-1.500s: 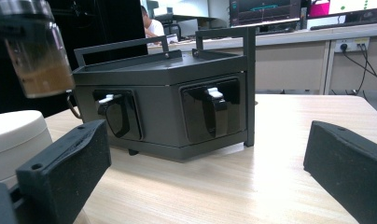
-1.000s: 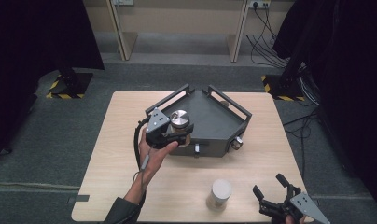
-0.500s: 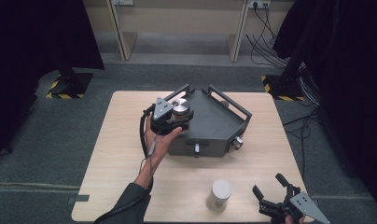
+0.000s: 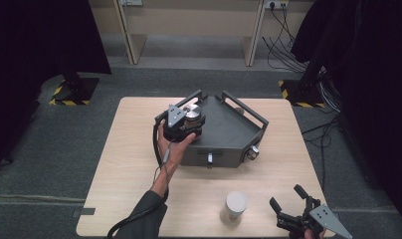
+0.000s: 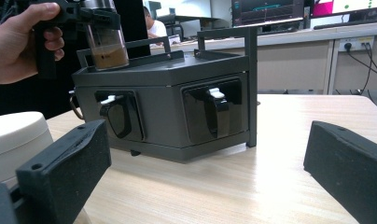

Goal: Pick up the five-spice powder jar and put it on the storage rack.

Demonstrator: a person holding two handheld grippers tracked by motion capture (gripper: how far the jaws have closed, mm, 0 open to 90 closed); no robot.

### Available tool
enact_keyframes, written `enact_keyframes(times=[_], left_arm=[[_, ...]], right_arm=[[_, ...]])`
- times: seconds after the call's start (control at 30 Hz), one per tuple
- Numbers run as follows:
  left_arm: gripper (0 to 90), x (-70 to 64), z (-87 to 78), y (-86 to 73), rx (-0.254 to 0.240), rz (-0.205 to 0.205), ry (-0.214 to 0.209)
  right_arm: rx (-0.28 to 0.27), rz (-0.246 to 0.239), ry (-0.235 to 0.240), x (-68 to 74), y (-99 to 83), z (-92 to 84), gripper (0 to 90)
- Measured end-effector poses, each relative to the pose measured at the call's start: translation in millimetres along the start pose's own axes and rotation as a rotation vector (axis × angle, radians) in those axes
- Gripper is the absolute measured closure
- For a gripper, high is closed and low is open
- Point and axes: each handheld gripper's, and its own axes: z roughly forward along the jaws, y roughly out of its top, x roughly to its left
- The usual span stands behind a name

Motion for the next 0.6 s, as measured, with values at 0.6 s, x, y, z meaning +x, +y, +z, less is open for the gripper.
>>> enact_keyframes(times=[0.6], left_arm=[[30.2, -5.5, 9.8, -11.3, 0.017, 0.035, 0.020]], right_arm=[[0.003, 0.002, 0.002, -0.5, 0.4, -0.1, 0.8]])
